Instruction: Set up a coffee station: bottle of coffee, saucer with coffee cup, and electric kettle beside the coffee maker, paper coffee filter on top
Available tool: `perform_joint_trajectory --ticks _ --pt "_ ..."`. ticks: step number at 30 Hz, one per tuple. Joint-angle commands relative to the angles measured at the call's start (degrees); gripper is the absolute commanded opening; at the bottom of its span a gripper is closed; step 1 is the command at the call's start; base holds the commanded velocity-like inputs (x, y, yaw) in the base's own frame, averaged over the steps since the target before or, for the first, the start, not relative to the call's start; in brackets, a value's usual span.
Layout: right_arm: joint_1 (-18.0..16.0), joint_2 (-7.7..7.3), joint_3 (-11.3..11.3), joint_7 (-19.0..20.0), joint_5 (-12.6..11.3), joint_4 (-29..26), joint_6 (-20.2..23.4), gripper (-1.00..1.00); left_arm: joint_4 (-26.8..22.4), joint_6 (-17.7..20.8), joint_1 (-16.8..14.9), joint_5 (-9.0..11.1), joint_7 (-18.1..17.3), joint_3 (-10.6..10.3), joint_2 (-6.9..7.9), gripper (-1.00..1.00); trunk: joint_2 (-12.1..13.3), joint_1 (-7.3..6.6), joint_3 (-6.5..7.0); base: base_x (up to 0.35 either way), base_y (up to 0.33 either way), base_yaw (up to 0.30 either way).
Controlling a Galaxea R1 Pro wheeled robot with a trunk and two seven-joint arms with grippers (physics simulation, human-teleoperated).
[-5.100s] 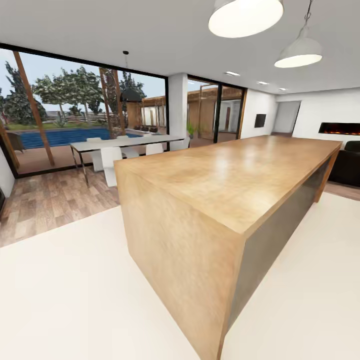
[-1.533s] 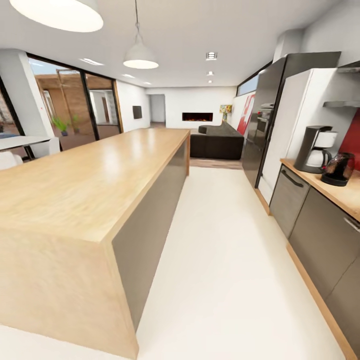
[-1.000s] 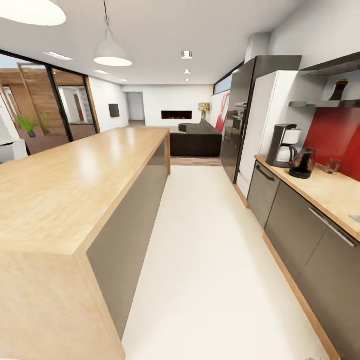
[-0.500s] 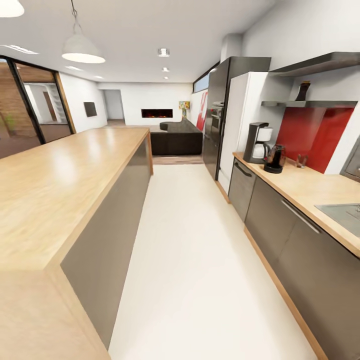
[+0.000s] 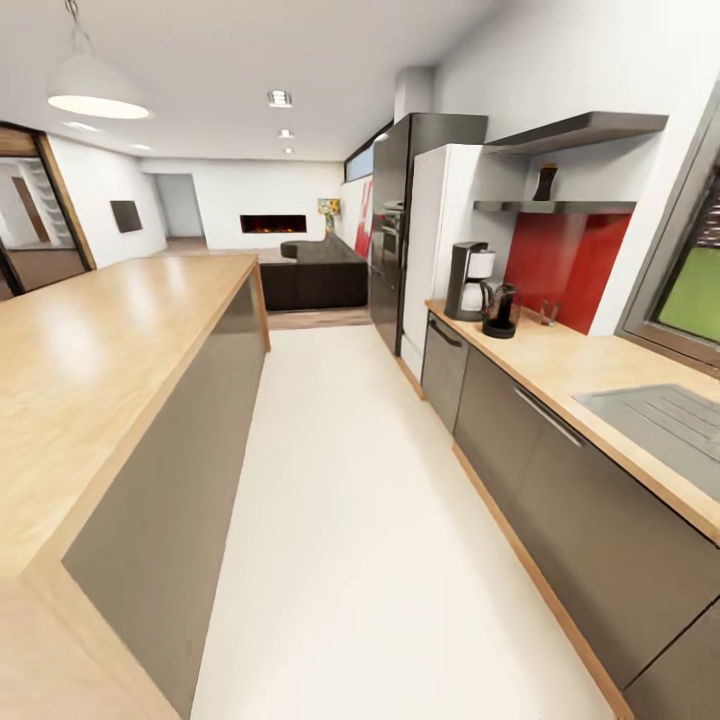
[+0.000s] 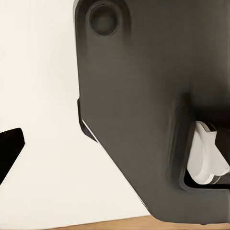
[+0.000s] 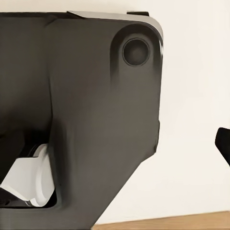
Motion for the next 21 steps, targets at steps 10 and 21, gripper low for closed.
perform_joint_trajectory --ticks 10,21 --pt "-0.04 0.01 -0.01 -0.01 -0.01 0.03 -0.1 1.0 -0.01 -0.08 -0.01 0.02 -0.06 -0.03 -0.02 1.0 3.97 -2.19 1.34 0.0 0.0 -0.255" --pt "-0.04 0.01 -0.01 -0.02 -0.01 0.03 -0.1 1.0 -0.01 -0.08 -0.01 0.02 -0.07 -0.01 -0.03 1.0 8.38 -4.61 2.89 0.0 0.0 -0.255"
